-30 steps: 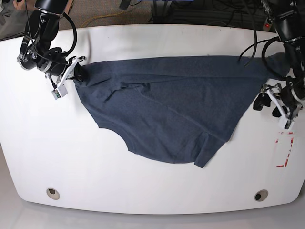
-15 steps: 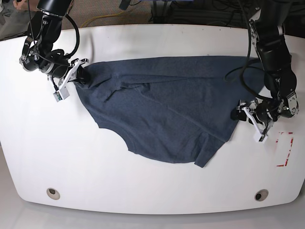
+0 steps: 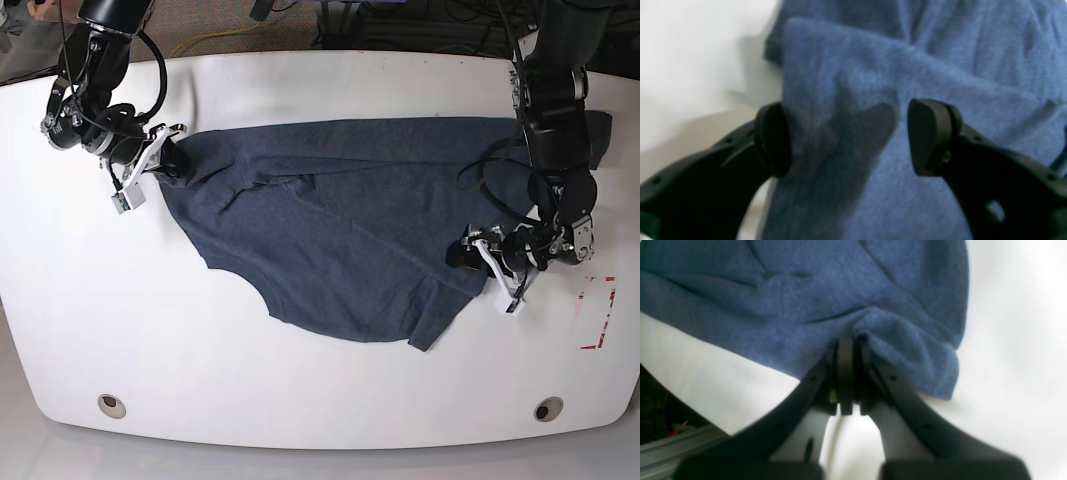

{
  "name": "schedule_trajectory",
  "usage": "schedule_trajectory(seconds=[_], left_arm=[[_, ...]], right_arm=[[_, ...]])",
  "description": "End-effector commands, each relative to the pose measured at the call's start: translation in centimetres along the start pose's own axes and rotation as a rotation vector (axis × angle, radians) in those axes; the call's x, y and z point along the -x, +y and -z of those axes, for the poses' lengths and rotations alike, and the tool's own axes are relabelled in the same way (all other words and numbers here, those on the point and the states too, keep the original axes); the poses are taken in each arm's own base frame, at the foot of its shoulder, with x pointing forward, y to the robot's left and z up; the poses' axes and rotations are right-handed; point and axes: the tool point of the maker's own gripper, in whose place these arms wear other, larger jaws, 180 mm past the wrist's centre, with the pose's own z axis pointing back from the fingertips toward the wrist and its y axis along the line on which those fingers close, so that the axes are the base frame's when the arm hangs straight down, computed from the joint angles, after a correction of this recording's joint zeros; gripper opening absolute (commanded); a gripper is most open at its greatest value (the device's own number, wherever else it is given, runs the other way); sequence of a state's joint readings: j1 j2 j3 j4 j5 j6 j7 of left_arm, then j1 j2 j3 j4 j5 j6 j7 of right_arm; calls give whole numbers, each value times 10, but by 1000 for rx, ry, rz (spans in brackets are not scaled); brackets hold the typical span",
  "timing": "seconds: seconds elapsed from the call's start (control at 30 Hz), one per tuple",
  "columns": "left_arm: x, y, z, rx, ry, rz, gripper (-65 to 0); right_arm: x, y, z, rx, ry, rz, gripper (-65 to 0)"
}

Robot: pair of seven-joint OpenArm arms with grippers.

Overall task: Fold the T-shirt properly
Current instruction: 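Release the left gripper and move it to the shirt's hanging corner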

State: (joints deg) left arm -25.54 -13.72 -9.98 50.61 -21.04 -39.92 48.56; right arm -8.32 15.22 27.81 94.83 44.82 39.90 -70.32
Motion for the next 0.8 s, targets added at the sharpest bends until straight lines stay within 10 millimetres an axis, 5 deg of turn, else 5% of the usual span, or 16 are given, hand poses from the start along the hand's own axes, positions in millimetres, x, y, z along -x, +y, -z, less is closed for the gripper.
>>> schedule_trajectory(seconds=[0.0, 0.2, 0.37, 0.47, 0.77], left_arm=[[-13, -1, -2, 1, -20, 13, -285], [-16, -1, -3, 0, -29, 15, -617], [-18, 0, -6, -6, -34, 22, -633], [-36, 5, -23, -43, -103, 51, -633], [-39, 2, -70, -165, -112, 194, -599]], right_arm=[[-17, -3, -6, 8, -54, -23, -650], [-17, -3, -6, 8, -54, -23, -650], [-18, -3, -6, 9, -59, -24, -650], [-17, -3, -6, 9, -58, -22, -650], [-17, -3, -6, 9, -58, -22, -650]])
